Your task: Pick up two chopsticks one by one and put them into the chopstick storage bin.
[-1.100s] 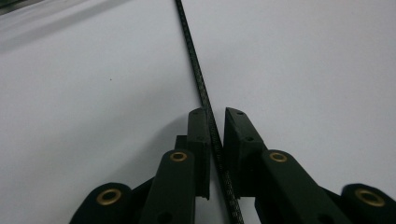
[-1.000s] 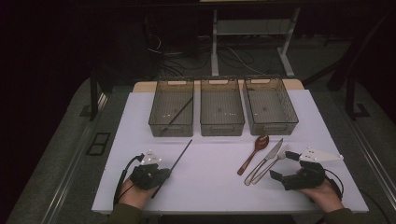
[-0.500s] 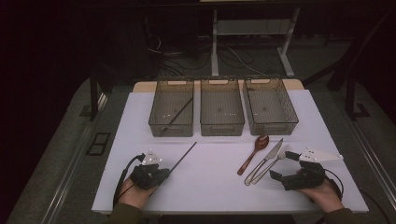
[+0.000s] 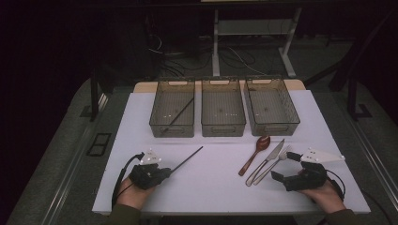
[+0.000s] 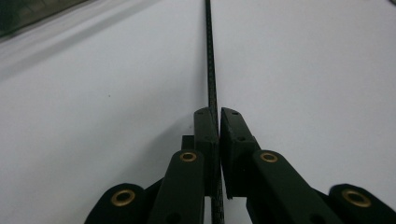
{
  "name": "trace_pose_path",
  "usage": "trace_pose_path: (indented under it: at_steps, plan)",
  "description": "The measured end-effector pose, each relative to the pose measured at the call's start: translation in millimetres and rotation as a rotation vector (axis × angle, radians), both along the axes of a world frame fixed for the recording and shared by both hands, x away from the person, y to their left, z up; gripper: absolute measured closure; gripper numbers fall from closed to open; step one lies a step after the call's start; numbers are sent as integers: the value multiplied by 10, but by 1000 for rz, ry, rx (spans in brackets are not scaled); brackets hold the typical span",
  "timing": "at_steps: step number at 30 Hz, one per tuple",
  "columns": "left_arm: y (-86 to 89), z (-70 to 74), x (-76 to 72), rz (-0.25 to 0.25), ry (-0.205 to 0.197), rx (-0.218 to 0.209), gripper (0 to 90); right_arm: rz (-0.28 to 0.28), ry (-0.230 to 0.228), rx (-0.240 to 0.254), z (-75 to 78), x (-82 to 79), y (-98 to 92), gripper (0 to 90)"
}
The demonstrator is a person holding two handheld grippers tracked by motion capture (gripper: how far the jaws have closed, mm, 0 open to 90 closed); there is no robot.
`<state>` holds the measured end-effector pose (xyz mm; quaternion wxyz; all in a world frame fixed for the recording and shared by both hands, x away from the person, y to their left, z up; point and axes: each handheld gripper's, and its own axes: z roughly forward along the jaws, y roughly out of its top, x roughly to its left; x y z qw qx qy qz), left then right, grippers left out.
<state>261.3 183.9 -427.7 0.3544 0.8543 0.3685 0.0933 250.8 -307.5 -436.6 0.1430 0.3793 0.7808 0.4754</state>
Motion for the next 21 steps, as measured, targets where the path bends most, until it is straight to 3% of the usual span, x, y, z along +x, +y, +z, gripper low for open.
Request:
trace_pose_path:
  at_steps: [11, 21]
  plan:
    - [60, 123, 4, -25, -25, -13, 850, 0, 3, -3, -3, 3, 4, 1]
    - [85, 231, 21, -49, -44, -58, 850, 0, 3, -3, -5, 6, 4, 1]
